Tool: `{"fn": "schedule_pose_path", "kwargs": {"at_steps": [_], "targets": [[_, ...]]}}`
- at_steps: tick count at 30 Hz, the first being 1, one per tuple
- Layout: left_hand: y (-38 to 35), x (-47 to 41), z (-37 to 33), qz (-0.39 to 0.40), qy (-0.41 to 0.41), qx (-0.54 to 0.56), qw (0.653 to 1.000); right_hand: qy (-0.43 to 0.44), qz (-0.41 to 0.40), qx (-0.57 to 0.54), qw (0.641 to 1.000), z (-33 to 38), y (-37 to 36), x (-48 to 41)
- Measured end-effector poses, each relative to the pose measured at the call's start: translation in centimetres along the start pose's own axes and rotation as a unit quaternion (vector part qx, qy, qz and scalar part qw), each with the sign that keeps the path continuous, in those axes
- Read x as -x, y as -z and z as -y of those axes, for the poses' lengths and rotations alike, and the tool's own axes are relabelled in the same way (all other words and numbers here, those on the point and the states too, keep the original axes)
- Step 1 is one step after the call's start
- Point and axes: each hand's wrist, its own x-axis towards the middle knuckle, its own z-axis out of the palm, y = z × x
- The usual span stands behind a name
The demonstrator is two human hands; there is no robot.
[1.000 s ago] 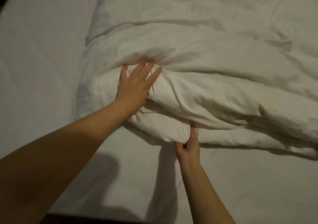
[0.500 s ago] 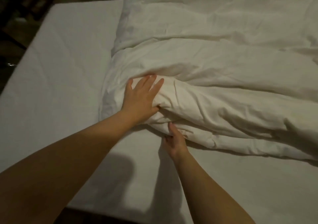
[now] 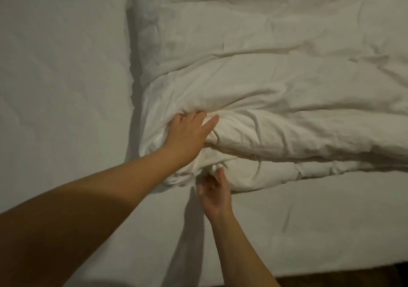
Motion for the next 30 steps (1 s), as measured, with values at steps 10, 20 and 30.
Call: {"fn": "schedule_pose_path", "kwargs": {"at_steps": [10, 20, 30], "targets": [[4.8, 0.4, 5.7, -0.003, -0.008, 0.066, 0.998, 0.132, -0.063, 0.028, 0.989, -3.3, -4.4, -0.3], [5.0, 3.5, 6.1, -0.016, -0.077, 0.109, 0.991, -0.053, -0.098, 0.084, 0.99, -7.9, -4.1, 0.7], [2.9, 6.4, 5.0, 0.181, 0.065, 0.264, 0.945, 0.275, -0.037, 0.434, 0.857, -10.8, -3.9, 3.1]]}}
